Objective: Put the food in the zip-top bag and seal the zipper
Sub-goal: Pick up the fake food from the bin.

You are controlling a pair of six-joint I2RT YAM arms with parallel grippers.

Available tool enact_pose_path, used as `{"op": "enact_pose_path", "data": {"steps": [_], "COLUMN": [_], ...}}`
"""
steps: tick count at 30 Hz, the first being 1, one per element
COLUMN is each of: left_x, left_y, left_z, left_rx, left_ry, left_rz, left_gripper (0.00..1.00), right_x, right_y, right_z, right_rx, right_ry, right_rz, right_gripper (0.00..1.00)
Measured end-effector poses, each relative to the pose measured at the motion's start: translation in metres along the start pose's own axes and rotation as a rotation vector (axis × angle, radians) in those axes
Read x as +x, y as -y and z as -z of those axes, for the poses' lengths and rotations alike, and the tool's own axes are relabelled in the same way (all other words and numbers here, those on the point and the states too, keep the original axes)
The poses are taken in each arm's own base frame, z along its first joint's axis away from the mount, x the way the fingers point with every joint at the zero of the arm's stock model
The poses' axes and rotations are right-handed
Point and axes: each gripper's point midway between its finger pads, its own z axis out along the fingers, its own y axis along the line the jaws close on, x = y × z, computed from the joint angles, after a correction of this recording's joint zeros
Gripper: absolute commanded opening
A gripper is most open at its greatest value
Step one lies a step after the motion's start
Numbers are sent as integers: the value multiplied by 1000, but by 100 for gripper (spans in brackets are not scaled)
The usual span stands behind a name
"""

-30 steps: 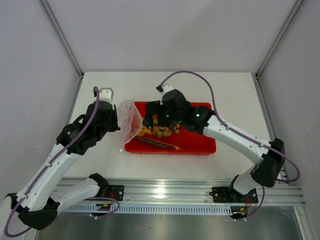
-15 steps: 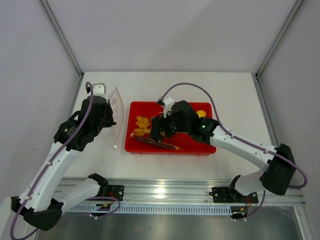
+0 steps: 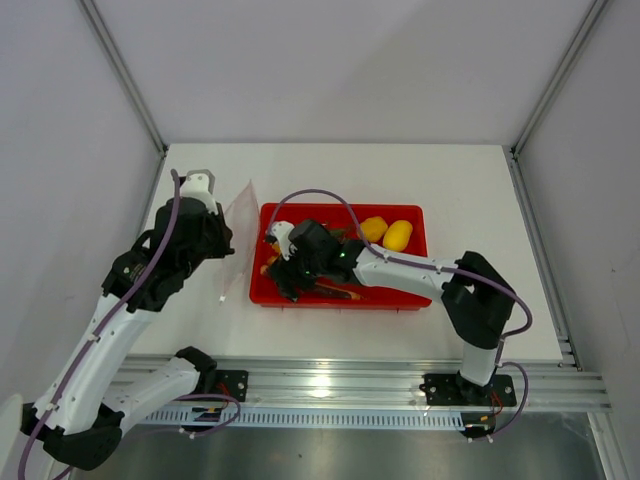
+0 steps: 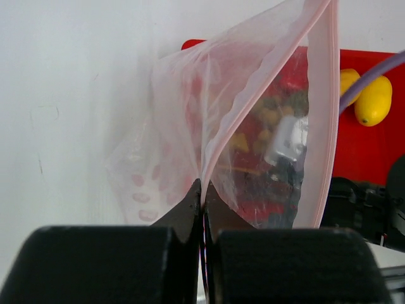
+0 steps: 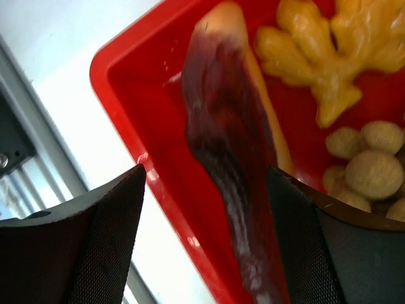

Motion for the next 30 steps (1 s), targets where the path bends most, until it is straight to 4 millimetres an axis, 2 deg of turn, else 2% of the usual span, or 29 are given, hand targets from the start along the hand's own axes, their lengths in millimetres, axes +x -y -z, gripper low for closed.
{"op": "enact_pose_path", "data": {"steps": [4, 7, 8, 11, 15, 16, 17, 18, 19, 22, 24, 27, 30], "left_x": [5, 5, 4, 4, 4, 4, 4, 5, 5, 5, 6, 9, 10], "left_y": [2, 3, 2, 2, 2, 2, 2, 2, 2, 2, 1, 1, 2], "left_z": [-2, -1, -1, 0, -1, -2, -2, -2, -2, -3, -5, -7, -10], "left_rx": [13, 18, 18, 15, 12, 12, 12, 11, 11, 8, 4, -2, -4], "left_ry": [-16, -11, -10, -6, -9, -10, -11, -12, -12, -16, -22, -37, -46], "left_rz": [-3, -1, 0, 1, 0, -1, -1, -1, -1, -2, -2, 0, -2], "left_gripper": [1, 1, 1, 0, 1, 1, 1, 1, 1, 1, 1, 0, 1], "right_x": [-15, -24, -26, -23, -17, -15, -14, -13, -14, -15, -16, -18, -38], "right_y": [1, -1, 0, 4, 14, 16, 18, 20, 24, 33, 39, 45, 51], "right_z": [-14, -26, -30, -38, -43, -44, -44, -44, -44, -43, -39, -18, 21], "right_rx": [21, 31, 39, 62, 101, 106, 112, 122, 141, 198, 240, 292, 324], "right_ry": [20, 29, 29, 18, 7, 7, 6, 5, 7, 18, 36, 64, 149], "right_rz": [50, 97, 108, 128, 130, 131, 132, 134, 136, 130, 117, 84, 25], "right_gripper": [77, 71, 65, 56, 51, 45, 30, 23, 10, 0, 0, 0, 0]}}
